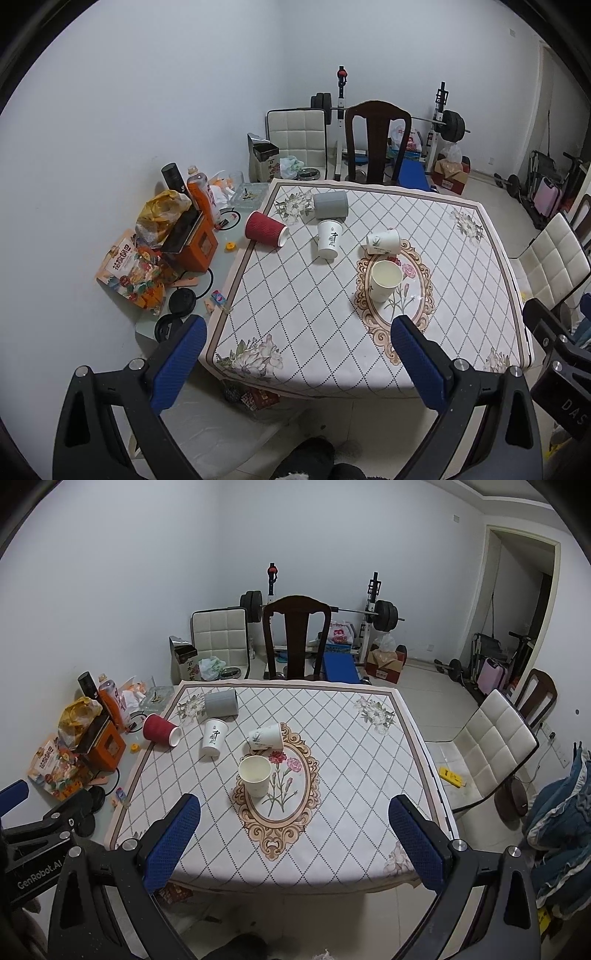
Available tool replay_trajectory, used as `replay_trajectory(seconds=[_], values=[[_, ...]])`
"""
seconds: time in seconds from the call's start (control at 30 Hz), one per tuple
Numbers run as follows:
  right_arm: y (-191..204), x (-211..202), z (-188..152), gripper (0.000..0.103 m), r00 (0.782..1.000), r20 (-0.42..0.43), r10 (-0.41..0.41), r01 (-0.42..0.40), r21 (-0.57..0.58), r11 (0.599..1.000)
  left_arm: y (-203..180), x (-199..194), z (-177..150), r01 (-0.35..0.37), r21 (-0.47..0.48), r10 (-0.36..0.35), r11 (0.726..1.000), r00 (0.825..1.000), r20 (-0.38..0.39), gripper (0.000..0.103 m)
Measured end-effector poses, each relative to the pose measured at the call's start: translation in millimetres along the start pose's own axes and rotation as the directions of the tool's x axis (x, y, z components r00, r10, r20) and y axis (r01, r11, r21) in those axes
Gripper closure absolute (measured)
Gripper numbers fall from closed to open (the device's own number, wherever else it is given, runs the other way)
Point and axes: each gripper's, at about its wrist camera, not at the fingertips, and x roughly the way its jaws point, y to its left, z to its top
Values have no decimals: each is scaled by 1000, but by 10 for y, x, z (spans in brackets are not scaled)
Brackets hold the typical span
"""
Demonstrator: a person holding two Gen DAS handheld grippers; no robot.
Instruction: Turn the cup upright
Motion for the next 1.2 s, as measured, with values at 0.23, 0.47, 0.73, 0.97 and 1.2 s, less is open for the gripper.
replay_trajectory(seconds=[0.23,0.47,0.73,0.97,1.2], values=[[11,-7,-21,0,1000,-4,4,-4,1,1000,4,-18,-4,1,0,-1,1000,1000,1,1],[7,-7,-22,0,1000,-4,4,-4,0,1000,9,-29,7,3,-1,-3,1000,1000,4,1],[13,-12,-44,0,1000,-8,5,-5,-1,1000,10,-45,7,4,0,-4,1000,1000,3,1],[28,-17,-85,0,1000,-9,9,-9,0,1000,15,-45,2,5,2,-5,1000,1000,3,1],[51,-20,-155,0,1000,-11,11,-11,-1,1000,20,-60,1,7,0,-7,1000,1000,5,1]])
